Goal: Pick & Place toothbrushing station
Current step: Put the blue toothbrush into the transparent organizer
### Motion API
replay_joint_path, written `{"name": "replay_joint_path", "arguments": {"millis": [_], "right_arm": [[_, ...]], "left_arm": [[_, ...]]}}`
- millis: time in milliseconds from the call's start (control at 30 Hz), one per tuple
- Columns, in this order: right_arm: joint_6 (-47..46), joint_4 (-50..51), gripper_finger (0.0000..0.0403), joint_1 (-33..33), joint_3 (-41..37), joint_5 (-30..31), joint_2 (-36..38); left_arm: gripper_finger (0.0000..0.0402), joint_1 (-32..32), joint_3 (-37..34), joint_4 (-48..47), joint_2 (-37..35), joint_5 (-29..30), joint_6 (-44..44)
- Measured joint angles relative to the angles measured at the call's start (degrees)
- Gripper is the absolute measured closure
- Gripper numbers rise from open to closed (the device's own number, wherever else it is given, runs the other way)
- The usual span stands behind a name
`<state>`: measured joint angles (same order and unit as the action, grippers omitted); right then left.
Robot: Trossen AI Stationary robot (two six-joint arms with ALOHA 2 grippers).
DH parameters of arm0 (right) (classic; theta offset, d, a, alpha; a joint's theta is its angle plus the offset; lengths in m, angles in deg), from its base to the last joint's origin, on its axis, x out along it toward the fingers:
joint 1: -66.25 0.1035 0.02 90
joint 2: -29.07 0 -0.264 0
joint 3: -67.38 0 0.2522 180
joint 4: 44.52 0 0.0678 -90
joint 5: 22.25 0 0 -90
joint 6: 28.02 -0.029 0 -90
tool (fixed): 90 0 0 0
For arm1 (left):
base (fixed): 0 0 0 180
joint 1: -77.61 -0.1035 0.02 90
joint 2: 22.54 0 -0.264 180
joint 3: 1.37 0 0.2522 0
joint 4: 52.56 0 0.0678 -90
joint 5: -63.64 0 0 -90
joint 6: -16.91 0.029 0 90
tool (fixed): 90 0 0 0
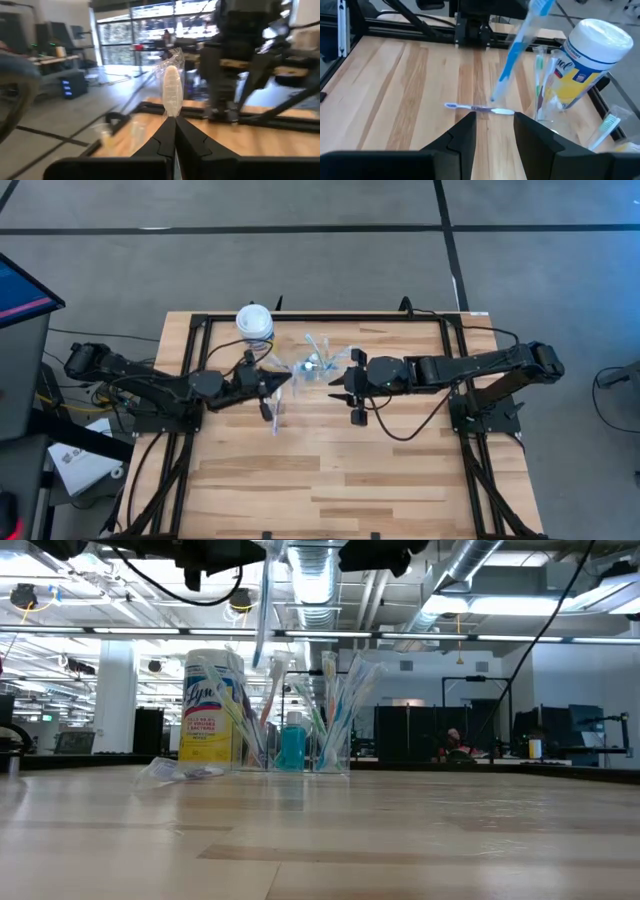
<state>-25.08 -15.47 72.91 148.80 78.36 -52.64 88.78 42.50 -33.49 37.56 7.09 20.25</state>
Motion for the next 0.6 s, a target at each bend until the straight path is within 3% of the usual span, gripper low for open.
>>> {"name": "replay_joint_path", "arguments": {"millis": [167, 600], "right_arm": [[0.00, 0.20, 0.0281, 0.94, 0.00, -0.01, 0.00], [0.00, 0.11, 0.0281, 2.40, 0.00, -0.01, -0.10]], "left_arm": [[0.0401, -0.44, 0.00, -0.39, -0.16, 6.00, 2.71], [0.0401, -10.06, 0.00, -0.32, -0.16, 5.45, 2.81]]}}
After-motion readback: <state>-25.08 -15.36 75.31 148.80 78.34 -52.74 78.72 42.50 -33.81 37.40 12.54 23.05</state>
